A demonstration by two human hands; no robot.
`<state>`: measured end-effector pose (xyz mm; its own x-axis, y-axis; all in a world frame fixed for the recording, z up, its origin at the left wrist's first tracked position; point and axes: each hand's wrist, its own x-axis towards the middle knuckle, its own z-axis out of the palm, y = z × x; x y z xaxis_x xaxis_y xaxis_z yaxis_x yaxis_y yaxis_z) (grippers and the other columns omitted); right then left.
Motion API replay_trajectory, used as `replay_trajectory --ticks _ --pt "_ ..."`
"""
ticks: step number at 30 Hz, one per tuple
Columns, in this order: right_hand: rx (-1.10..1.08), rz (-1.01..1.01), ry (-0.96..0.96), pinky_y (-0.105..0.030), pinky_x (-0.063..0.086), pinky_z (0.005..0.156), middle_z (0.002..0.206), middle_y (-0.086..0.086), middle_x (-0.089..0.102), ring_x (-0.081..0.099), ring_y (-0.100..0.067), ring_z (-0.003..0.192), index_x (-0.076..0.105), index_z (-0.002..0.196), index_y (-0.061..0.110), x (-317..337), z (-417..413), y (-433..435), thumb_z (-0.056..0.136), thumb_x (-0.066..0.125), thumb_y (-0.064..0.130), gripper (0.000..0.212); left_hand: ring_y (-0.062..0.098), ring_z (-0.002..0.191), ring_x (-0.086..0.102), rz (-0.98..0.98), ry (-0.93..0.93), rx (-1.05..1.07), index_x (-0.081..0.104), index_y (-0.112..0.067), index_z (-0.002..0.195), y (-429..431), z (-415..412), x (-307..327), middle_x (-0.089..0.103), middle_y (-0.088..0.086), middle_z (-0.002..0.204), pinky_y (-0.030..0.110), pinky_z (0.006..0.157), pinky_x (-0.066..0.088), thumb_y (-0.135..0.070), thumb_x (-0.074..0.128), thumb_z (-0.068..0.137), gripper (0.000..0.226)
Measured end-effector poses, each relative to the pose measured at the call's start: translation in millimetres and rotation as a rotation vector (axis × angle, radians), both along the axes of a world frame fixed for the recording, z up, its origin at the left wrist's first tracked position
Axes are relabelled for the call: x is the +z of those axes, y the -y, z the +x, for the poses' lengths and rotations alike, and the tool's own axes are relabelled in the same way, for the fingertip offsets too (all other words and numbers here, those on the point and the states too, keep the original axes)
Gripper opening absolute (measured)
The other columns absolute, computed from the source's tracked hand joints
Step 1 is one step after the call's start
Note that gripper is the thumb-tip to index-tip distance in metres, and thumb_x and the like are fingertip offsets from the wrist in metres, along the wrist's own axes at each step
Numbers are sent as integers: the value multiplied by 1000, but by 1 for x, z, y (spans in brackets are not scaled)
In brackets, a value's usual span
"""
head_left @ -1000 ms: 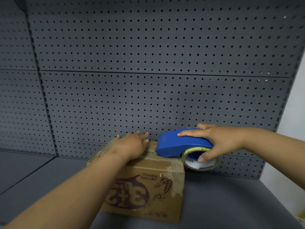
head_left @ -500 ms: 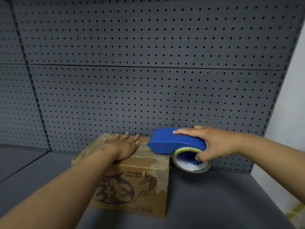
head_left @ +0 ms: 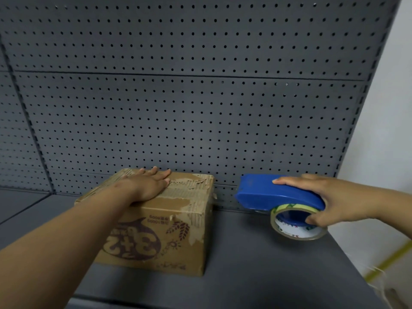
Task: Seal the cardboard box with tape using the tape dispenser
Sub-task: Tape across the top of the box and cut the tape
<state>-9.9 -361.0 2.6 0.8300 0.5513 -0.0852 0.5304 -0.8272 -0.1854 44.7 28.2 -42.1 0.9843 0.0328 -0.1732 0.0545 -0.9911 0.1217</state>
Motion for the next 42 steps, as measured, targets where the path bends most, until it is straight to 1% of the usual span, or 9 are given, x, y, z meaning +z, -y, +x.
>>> replay_trajectory --ticks 4,7,13,16,21,27,36,40,42 --pt "24 -106 11 -23 44 74 99 12 40 49 -9 88 5 112 82 4 -1 -22 73 64 35 85 27 148 -6 19 6 0 2 -43 148 0 1 0 -5 -3 161 52 118 5 -55 12 94 56" --pt "36 -174 27 -17 39 63 95 11 40 50 -8 82 14 118 77 15 0 -47 72 63 34 80 27 148 -6 19 2 5 2 -43 148 1 1 0 -5 -2 161 51 119 4 -55 12 94 56" --pt "43 -281 69 -24 41 61 87 9 49 52 -9 75 33 127 62 42 -2 -85 72 64 34 69 28 148 -5 26 5 5 2 -42 148 2 1 0 -4 -1 161 50 119 4 -54 12 95 55" --pt "44 -288 109 -21 34 55 82 13 47 47 -5 67 37 128 58 45 -3 -100 73 64 34 65 27 148 -5 39 16 2 2 -43 148 2 -2 0 -4 -2 161 50 119 5 -54 12 95 55" --pt "39 -282 49 -14 34 51 73 21 56 50 0 57 43 126 55 49 -7 -104 73 64 30 62 27 148 -4 44 24 7 2 -44 148 3 -4 0 -4 -3 161 52 118 6 -54 12 95 55" --pt "25 -307 53 -16 34 53 73 21 51 48 -1 59 44 126 53 57 -10 -113 74 65 29 62 28 148 -4 37 22 10 3 -44 147 3 -2 0 -4 -3 161 52 119 5 -55 12 94 55" --pt "20 -321 -31 -12 35 49 65 23 57 50 7 53 47 121 58 69 -17 -111 71 64 22 64 28 148 -5 6 9 3 4 -42 148 2 -2 0 -4 -2 161 49 119 4 -54 13 95 56" --pt "37 -371 40 -20 37 56 82 15 55 48 -6 62 45 123 56 64 -20 -118 71 64 25 64 28 148 -5 8 13 0 4 -42 148 3 -3 1 -4 -2 161 50 119 4 -54 13 95 55" --pt "3 -374 70 -23 38 56 80 12 56 47 -7 62 45 125 55 63 -15 -118 71 63 26 63 28 148 -5 7 11 -3 4 -42 148 3 -4 1 -4 -2 161 50 119 4 -54 12 95 55"
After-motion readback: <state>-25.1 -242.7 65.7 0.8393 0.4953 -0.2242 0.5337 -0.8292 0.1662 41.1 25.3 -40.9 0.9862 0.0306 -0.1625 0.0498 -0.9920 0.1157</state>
